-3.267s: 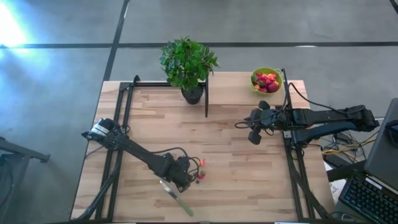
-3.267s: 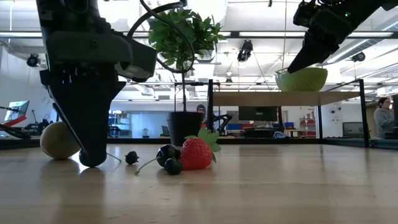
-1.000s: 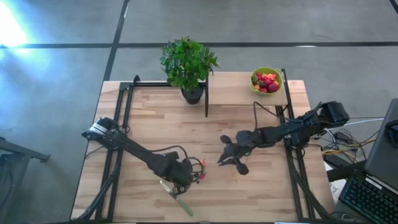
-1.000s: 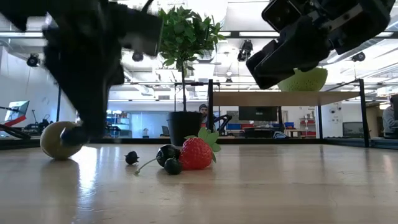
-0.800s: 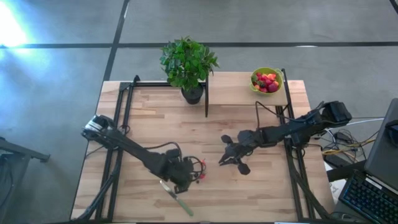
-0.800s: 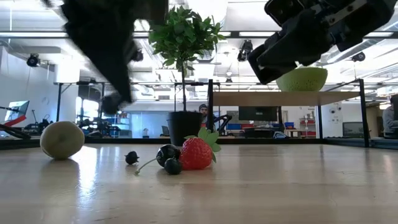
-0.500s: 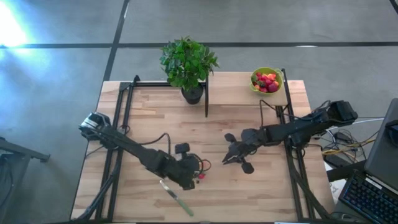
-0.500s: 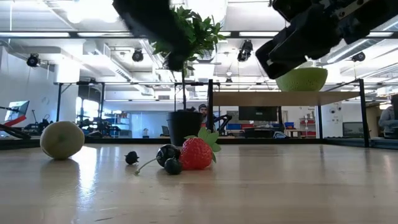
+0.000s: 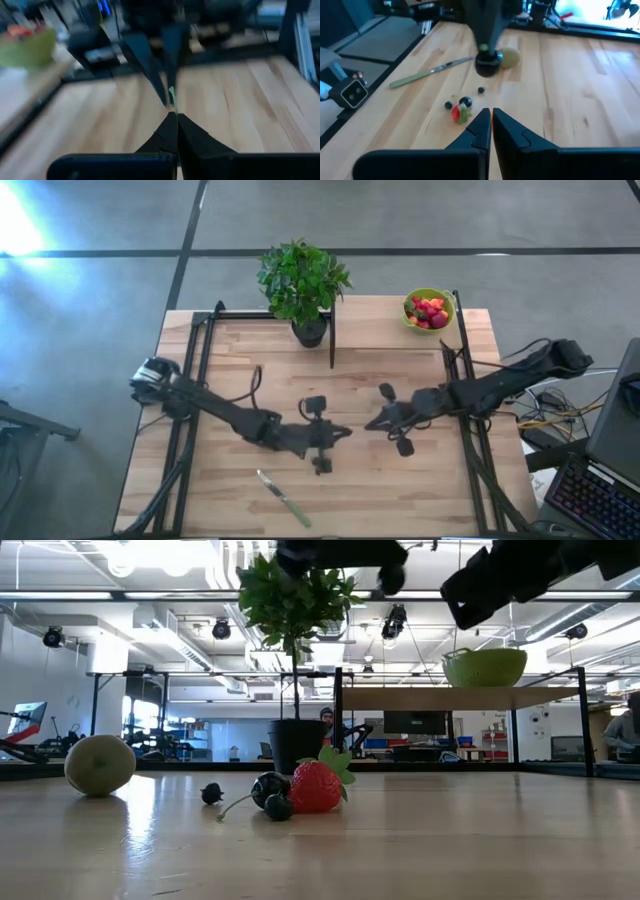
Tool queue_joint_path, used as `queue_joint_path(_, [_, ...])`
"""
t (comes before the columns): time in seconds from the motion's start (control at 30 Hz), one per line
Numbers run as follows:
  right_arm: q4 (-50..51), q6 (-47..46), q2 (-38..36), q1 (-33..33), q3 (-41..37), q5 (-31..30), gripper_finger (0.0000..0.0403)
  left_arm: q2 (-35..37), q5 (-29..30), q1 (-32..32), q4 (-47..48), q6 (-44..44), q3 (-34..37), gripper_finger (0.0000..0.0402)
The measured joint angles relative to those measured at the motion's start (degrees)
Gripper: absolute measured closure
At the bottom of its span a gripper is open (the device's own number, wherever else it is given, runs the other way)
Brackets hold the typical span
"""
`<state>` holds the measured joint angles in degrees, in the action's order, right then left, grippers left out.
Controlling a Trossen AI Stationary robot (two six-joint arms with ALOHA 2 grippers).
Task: Pick & Place Fruit
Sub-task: Put the black cherry into the green strainer bowl on the shelf
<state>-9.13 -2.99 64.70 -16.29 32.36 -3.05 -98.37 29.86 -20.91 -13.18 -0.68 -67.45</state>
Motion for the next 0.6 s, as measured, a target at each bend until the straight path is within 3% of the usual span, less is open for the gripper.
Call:
queue_joint_path(0.1, [0.02,-0.25,-1.03,0.02,-0.02,-0.04,0.0390,0.06,-3.17,2.02,-5.96,-3.32,1.54,0.0401])
queue_joint_path(0.3, [-1.96,0.40,-1.34,0.04,-0.02,-2.33,0.0385,0.13,-8.31,5.11,-5.56,-2.35,1.87,0.0401])
queue_joint_path(0.47, [-2.22,1.41,-0.33,0.07,0.00,-8.65,0.0357,0.14,-10.17,5.41,-4.86,-0.07,2.08,0.0401])
queue_joint_path(0.6, [-3.99,1.51,-0.01,0.06,0.00,-8.90,0.0326,0.15,-10.72,5.32,-4.76,0.39,2.06,0.0401])
